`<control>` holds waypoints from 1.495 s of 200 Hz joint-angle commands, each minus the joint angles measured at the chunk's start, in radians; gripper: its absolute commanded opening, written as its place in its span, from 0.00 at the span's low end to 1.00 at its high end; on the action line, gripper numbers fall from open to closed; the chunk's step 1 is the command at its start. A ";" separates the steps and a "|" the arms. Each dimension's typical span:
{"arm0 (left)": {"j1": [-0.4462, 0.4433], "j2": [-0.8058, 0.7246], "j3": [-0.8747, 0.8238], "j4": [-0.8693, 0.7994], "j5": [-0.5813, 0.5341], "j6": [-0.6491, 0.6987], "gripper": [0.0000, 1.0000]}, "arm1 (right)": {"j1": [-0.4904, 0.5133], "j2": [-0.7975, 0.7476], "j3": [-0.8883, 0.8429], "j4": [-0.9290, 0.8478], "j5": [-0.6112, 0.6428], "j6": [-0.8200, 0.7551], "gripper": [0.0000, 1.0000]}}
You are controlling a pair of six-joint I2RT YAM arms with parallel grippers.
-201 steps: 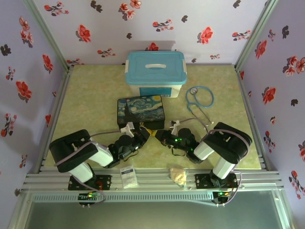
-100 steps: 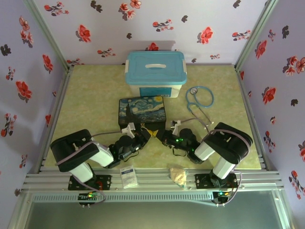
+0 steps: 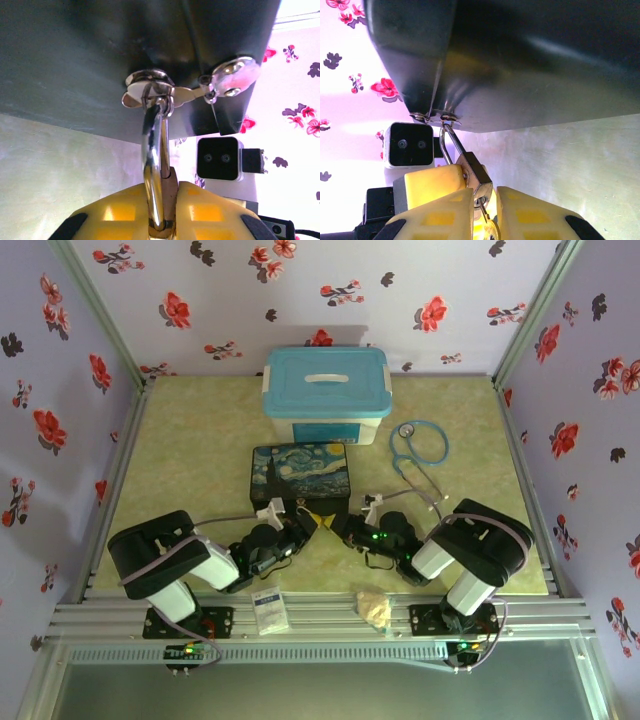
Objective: Unlock the padlock with the key
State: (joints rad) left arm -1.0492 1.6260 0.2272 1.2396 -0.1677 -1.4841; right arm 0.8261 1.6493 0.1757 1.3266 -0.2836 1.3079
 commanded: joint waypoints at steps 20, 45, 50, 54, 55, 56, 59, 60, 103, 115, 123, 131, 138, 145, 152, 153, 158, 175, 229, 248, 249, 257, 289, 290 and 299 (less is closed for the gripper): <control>0.001 0.011 0.010 0.041 0.000 0.011 0.00 | -0.005 -0.026 -0.025 0.059 0.013 -0.025 0.18; 0.001 0.015 0.016 0.041 -0.002 0.008 0.00 | -0.004 -0.024 -0.024 0.059 0.007 -0.024 0.15; 0.000 0.017 0.018 0.041 -0.002 0.008 0.00 | -0.004 -0.025 -0.024 0.059 0.004 -0.024 0.13; 0.001 0.019 0.021 0.041 -0.003 0.008 0.00 | -0.004 -0.025 -0.024 0.059 0.002 -0.026 0.12; 0.000 0.019 0.021 0.041 -0.003 0.008 0.00 | -0.004 -0.024 -0.024 0.058 0.001 -0.026 0.12; 0.000 0.020 0.022 0.041 -0.003 0.007 0.00 | -0.005 -0.024 -0.024 0.058 0.000 -0.027 0.12; 0.000 0.021 0.023 0.041 -0.003 0.006 0.00 | -0.004 -0.024 -0.025 0.058 0.001 -0.028 0.12; 0.000 0.021 0.023 0.041 -0.003 0.004 0.00 | -0.004 -0.025 -0.026 0.058 0.001 -0.027 0.12; 0.002 0.029 0.031 0.050 0.000 -0.002 0.00 | -0.003 -0.036 -0.043 0.059 0.001 -0.026 0.12; 0.002 0.033 0.036 0.050 0.003 -0.002 0.00 | -0.003 -0.043 -0.051 0.058 0.010 -0.025 0.10; 0.002 0.036 0.039 0.050 0.006 -0.001 0.00 | 0.000 -0.043 -0.052 0.059 0.018 -0.022 0.07; 0.001 0.039 0.043 0.051 0.007 -0.003 0.00 | 0.002 -0.043 -0.050 0.059 0.030 -0.016 0.05; -0.001 0.042 0.047 0.050 0.011 -0.006 0.00 | 0.009 -0.039 -0.042 0.059 0.040 -0.012 0.03; -0.004 0.042 0.047 0.050 0.010 -0.005 0.00 | 0.019 -0.034 -0.029 0.059 0.043 -0.011 0.03; -0.007 0.043 0.049 0.049 0.010 -0.004 0.00 | 0.029 -0.028 -0.018 0.059 0.050 -0.008 0.02; -0.006 0.044 0.049 0.049 0.011 -0.004 0.00 | 0.031 -0.028 -0.016 0.059 0.052 -0.006 0.02; -0.007 0.045 0.050 0.050 0.010 -0.006 0.00 | 0.039 -0.024 -0.007 0.058 0.059 -0.007 0.02; -0.012 0.050 0.049 0.051 0.011 -0.010 0.00 | 0.061 -0.011 0.013 0.059 0.090 0.003 0.00; -0.014 0.046 0.049 0.051 0.009 -0.014 0.00 | 0.058 0.001 0.000 0.059 0.127 -0.001 0.00; -0.024 0.064 0.066 0.053 0.016 -0.026 0.00 | 0.069 0.015 0.026 0.058 0.143 0.016 0.00; -0.025 0.065 0.066 0.053 0.016 -0.026 0.00 | 0.070 0.017 0.027 0.059 0.146 0.017 0.00; -0.030 0.072 0.066 0.054 0.021 -0.030 0.00 | 0.084 0.012 0.031 0.059 0.182 0.026 0.00; -0.048 0.071 0.103 0.058 0.023 -0.037 0.00 | 0.099 -0.007 0.047 0.059 0.254 0.078 0.00; -0.049 0.070 0.103 0.059 0.023 -0.038 0.00 | 0.100 -0.008 0.047 0.059 0.255 0.080 0.00; -0.051 0.064 0.103 0.060 0.027 -0.042 0.00 | 0.100 -0.010 0.048 0.060 0.263 0.102 0.00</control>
State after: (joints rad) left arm -1.0519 1.6989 0.2790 1.2369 -0.2214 -1.5227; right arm 0.9001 1.6543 0.1642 1.3094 -0.0563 1.3453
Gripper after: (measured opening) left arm 0.132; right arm 0.049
